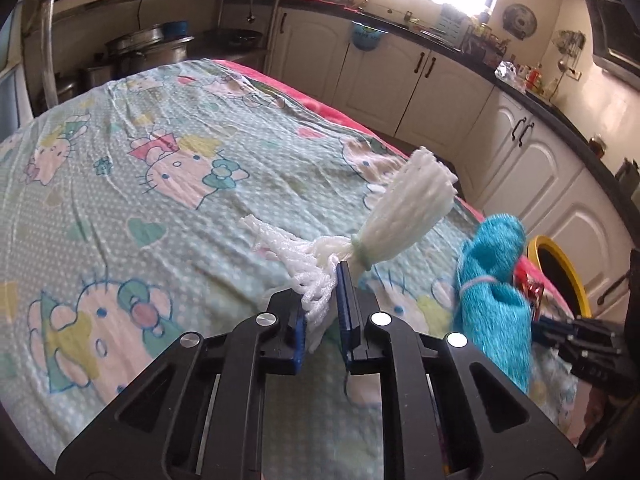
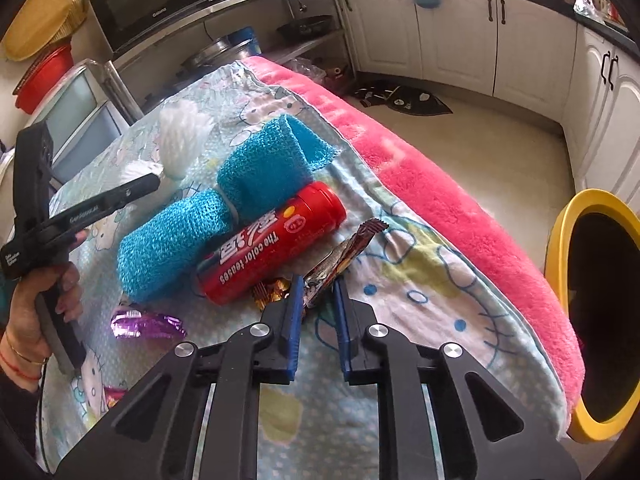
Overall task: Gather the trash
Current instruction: 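Grasp a brown chocolate wrapper with the right tool while the left tool grasps the white mesh net, then carry the chocolate wrapper and white mesh net over the yellow bin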
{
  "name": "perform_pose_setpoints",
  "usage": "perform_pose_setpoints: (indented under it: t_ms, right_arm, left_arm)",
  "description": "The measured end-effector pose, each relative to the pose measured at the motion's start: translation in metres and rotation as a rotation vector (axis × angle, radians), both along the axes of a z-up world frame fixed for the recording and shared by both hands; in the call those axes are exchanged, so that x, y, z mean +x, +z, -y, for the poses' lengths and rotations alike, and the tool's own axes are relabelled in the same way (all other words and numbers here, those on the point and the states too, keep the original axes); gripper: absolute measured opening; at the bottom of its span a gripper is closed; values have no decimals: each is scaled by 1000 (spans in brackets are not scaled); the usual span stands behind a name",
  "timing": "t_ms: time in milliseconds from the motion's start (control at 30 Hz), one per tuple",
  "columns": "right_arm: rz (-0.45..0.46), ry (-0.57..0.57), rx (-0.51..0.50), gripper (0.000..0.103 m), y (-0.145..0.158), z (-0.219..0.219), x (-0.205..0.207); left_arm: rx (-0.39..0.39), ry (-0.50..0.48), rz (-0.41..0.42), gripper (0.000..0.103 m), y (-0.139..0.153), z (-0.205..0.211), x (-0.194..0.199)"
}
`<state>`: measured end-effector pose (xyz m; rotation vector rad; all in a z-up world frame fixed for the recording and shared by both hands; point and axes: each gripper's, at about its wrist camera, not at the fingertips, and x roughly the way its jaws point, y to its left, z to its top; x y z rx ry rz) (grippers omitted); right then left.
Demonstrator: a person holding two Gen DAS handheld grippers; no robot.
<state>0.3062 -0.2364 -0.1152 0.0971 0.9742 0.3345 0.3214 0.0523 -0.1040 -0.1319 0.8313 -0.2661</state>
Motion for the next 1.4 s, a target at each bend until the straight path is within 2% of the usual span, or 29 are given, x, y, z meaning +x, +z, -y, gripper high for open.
perform_pose_setpoints:
  t_ms: [433, 500, 733, 1133, 1400]
  right_arm:
    - [64, 72, -17, 9, 17, 4, -30]
    - [84, 90, -11, 4, 20, 5, -35]
    - [111, 147, 4, 3, 29, 3, -45]
    - [174, 210, 28, 3, 61, -4, -69]
    - [223, 246, 35, 3, 85, -7, -87]
  left_arm:
    - [-26, 71, 1, 7, 9, -29, -65]
    - [-15, 87, 4, 7, 12, -35, -78]
    - [11, 108, 27, 7, 29, -41, -116]
    - [37, 102, 107, 7, 67, -24, -160]
    - [28, 99, 140, 7, 89, -10, -174]
